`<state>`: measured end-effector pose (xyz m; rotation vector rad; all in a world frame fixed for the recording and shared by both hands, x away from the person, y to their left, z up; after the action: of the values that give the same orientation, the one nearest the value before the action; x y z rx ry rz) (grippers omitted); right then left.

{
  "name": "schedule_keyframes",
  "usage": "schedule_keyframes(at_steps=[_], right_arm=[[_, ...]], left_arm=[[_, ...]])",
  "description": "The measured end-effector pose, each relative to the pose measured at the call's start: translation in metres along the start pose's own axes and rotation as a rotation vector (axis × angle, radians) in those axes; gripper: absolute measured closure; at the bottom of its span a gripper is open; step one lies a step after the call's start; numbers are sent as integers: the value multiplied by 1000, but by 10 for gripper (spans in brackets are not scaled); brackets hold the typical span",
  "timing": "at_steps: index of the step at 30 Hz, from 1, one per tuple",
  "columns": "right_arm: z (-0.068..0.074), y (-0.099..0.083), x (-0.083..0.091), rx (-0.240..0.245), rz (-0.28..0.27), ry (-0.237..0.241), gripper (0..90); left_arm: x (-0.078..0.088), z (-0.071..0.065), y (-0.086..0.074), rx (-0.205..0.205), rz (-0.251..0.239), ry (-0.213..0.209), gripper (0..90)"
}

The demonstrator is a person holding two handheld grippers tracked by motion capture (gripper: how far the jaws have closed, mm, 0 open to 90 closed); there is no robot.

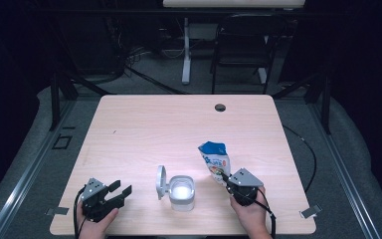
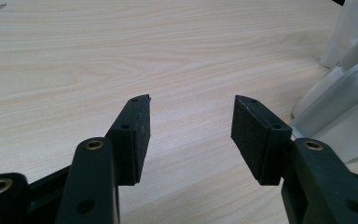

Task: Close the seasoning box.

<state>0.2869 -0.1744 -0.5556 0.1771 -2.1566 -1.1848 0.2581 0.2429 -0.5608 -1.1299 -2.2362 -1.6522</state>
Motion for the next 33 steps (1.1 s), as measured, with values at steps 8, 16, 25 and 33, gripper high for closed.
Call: schedule_keyframes(at_steps=[8,16,25,33], right_arm=[[2,-7,5,8,-3,22,805],[4,-15,9,-3,4,27,768],[5,-21,14,-11,3,38,708],[9,-21,19,-8,-16,33,624]], left_arm=[[1,0,1,-1,-3,-1,473],[2,-2,1,-4,5,-5,474],[1,-3,1,-5,-2,-5,473],[0,-3,0,-4,1,-11,471]])
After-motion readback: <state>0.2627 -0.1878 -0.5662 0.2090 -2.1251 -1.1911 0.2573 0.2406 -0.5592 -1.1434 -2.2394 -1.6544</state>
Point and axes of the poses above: each handheld gripper's, and its own axes: x roughly backward along the jaws, y roughly out of its top, z roughly to its left, the point moved 1 cm from there along -x, roughly forward along the jaws, and after that the axes turned 14 degrees about x, right-handed, at the moved point
